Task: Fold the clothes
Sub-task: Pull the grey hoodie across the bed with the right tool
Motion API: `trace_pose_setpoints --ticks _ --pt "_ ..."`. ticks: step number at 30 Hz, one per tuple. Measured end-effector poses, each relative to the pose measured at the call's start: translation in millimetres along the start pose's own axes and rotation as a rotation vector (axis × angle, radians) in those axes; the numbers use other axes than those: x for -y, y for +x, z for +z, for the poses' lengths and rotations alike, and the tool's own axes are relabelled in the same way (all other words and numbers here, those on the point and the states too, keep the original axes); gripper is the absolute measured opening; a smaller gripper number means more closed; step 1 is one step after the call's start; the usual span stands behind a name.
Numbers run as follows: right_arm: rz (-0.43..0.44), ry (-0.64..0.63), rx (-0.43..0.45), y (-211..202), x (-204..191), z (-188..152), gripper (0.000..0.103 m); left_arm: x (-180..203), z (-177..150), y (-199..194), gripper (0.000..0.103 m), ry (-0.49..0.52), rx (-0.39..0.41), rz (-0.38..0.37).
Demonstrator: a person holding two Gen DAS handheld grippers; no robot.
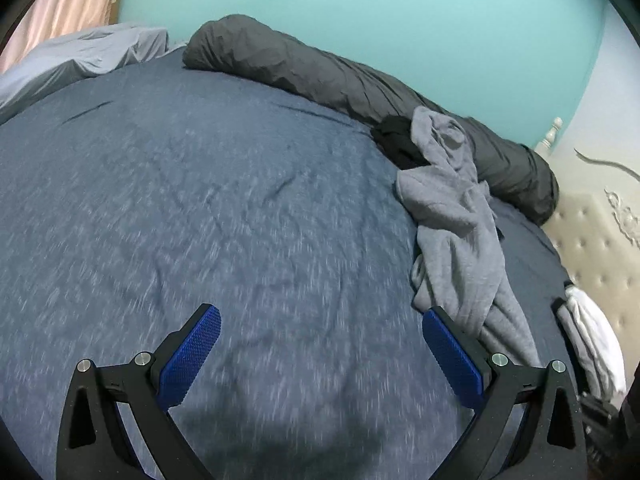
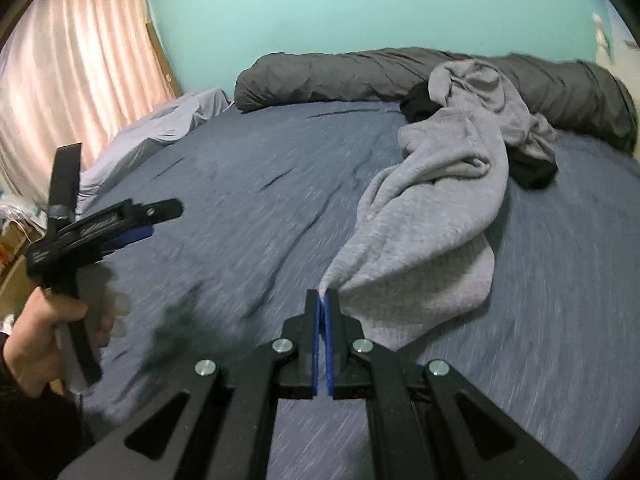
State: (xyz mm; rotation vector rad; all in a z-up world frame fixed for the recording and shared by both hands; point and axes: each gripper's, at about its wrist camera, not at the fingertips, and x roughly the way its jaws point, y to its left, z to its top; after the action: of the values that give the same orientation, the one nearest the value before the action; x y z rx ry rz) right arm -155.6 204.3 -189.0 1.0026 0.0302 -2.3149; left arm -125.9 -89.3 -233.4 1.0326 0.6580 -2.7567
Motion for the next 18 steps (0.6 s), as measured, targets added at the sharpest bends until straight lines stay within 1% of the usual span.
trace_pose_setpoints --ticks 1,5,6,8,10,13,15,17,18 --pt "0.002 -0.004 -0.009 -3.7 -6.8 -7.4 0.002 -1.5 -6.4 -2.9 0.103 -0.006 -0.008 -0.002" --pt "0.071 0.029 -0.054 -9.8 -24.1 -34.8 0.000 -7.0 -22.6 -1.9 0.103 -0.038 -0.045 -0.026" --pt "0.083 0.016 -0.079 -6.7 -31.8 -38.9 0.000 -8.3 -26.6 -1.7 0.103 -0.045 -0.054 -0.033" --pt "0.043 0.020 -0.077 -1.7 -26.9 -30.9 0.000 -5.1 -26.5 -0.6 0.103 -0.015 -0.035 -0.044" --pt "0.003 0.024 -0.074 3.4 -21.9 -22.9 0.000 -5.4 -24.3 3.2 0.103 -0.005 -0.031 -0.038" --pt "-0.057 0.029 -0.071 10.9 -14.5 -10.9 0.001 -13.6 -21.6 12.8 0.103 -0.021 -0.042 -0.035" --pt "-0.097 0.033 -0.069 16.0 -9.5 -3.0 0.001 -19.8 -19.8 19.6 0.103 -0.024 -0.044 -0.015" --pt "-0.146 0.065 -0.061 24.5 4.3 7.2 0.006 -25.3 -19.3 22.6 0.103 -0.029 -0.046 -0.007" --pt "-0.174 0.108 -0.063 32.4 15.8 12.8 0.017 -27.3 -19.3 24.1 0.103 -0.034 -0.046 -0.006"
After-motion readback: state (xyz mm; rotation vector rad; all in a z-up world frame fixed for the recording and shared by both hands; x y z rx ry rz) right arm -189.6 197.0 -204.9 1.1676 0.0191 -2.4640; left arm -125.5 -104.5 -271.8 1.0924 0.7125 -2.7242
